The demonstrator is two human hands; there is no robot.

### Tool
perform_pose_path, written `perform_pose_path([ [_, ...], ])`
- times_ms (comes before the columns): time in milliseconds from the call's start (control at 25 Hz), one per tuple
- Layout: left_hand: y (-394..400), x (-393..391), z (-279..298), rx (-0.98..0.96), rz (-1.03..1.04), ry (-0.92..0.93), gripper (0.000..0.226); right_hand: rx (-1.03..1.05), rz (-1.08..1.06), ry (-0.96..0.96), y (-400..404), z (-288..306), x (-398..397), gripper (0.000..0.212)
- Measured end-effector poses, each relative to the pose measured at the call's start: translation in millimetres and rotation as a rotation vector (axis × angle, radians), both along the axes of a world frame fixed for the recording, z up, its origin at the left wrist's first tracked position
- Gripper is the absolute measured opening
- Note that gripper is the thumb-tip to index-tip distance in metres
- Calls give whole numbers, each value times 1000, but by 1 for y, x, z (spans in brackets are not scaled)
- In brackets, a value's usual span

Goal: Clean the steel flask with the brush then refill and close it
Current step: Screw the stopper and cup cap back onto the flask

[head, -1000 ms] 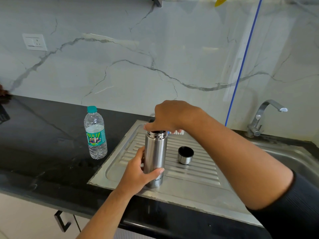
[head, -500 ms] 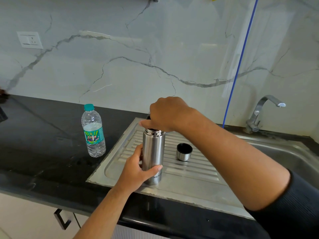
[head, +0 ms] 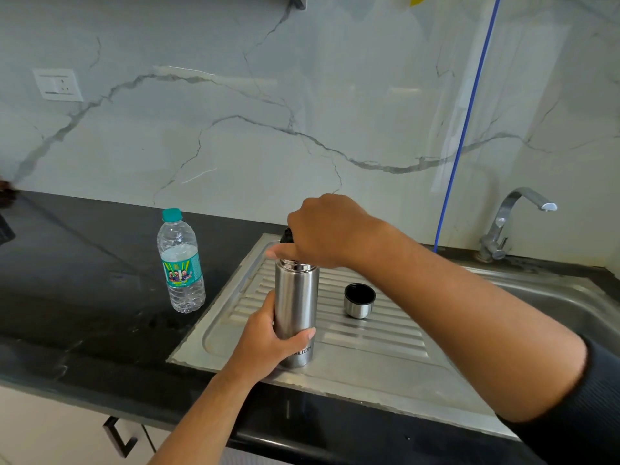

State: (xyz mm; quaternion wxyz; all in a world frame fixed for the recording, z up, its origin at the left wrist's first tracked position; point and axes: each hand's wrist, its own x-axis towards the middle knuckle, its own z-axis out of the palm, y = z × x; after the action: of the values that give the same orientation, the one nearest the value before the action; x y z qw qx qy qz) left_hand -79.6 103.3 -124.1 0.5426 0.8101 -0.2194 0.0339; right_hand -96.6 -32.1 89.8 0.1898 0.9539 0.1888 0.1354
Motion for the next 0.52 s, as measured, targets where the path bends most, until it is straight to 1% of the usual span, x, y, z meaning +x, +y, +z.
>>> perform_pose_path([
  [40, 0, 0, 0, -4, 1, 3, 66, -41, 3, -56, 3, -3, 2, 70],
  [80, 0, 0, 0, -3, 0, 5, 66, -52, 16, -72, 2, -4, 4, 73],
  [160, 0, -1, 0, 0, -3, 6, 66, -24, 87, -8, -5, -3, 8, 74],
  [240, 0, -1, 0, 5, -5, 2, 68, -23, 191, 43, -12, -2, 9, 64],
  [320, 0, 0, 1, 11, -5, -7, 71, -55, 253, -2, -12, -4, 13, 57],
  [400, -1, 0, 0, 10, 12, -12, 73, -100, 249, -114, -8, -6, 15, 61],
  [480, -3, -1, -1, 5, 50, -16, 74, -132, 170, -196, -3, -9, 13, 65],
  [520, -4, -2, -2, 4, 71, -21, 75, -121, 112, -215, 2, -12, 11, 64],
])
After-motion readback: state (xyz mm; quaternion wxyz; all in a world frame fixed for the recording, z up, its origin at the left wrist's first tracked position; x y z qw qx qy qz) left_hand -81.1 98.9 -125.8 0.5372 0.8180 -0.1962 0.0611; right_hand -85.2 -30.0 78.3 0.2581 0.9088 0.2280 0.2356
